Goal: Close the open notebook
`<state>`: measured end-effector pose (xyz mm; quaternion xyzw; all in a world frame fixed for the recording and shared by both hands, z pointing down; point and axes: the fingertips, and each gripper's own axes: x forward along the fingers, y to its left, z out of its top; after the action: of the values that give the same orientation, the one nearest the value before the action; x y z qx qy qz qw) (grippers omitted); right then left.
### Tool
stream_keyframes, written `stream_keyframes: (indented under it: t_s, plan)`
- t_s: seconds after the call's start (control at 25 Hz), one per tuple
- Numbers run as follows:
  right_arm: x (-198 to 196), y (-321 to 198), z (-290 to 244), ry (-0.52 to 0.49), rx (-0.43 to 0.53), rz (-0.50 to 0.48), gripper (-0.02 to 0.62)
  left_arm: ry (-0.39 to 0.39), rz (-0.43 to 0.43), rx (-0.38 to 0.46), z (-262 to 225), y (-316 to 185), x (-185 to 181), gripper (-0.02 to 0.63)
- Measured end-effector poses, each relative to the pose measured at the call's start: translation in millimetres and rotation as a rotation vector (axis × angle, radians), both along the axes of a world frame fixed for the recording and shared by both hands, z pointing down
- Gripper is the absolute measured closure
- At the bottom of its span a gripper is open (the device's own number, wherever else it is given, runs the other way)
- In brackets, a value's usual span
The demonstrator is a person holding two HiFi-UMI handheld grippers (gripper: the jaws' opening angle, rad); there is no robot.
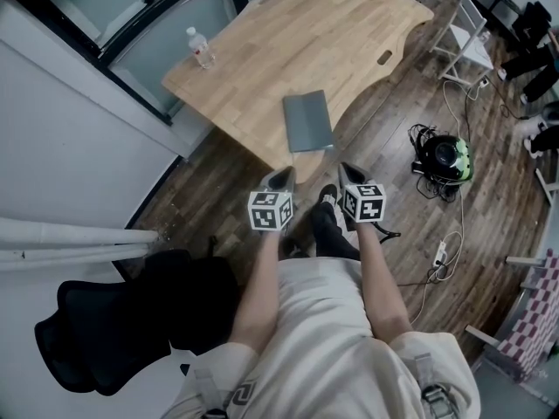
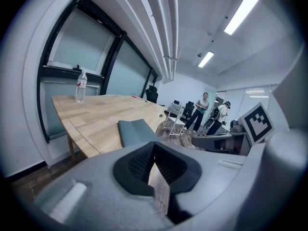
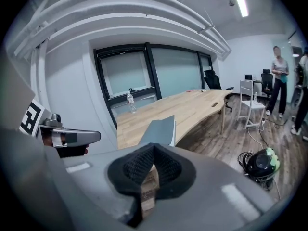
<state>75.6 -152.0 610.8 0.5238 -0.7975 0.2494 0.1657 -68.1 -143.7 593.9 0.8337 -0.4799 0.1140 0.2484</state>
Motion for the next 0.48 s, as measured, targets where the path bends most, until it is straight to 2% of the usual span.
stream_keyframes:
  t_s: [0.48]
  plan:
    - [-3.0, 10.8, 0.9, 0.021, 0.004, -0.006, 0.594, -0.009, -0.006, 0.009, -0.5, 6.5, -4.7, 0.598]
